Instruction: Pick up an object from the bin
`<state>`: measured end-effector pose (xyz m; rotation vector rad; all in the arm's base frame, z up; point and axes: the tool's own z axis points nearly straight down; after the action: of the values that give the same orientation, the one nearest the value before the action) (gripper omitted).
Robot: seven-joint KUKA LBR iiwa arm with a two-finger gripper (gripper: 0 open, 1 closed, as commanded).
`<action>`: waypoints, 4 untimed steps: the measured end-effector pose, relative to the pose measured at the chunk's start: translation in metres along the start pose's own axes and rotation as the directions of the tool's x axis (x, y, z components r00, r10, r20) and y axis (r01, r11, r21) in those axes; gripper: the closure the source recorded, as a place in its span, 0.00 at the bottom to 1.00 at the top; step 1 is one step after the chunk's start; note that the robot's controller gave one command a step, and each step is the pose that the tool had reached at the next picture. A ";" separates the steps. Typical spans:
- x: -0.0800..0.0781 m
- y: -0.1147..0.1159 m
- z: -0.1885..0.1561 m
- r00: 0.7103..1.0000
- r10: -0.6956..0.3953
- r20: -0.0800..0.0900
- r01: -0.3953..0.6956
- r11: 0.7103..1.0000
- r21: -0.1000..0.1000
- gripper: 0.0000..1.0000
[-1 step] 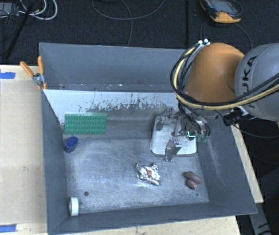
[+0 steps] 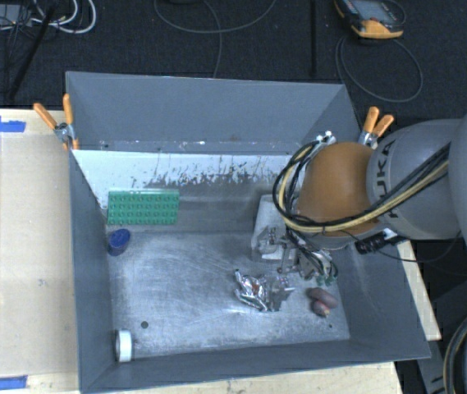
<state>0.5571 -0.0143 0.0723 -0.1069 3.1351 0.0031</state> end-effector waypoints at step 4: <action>0.071 0.120 -0.002 0.993 0.116 0.020 -0.116 0.993 0.000 0.00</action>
Offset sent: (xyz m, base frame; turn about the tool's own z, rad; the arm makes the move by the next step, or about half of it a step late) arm -0.0318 0.0432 -0.0023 0.1379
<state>0.4780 0.1009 0.0742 0.0758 3.1164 0.0030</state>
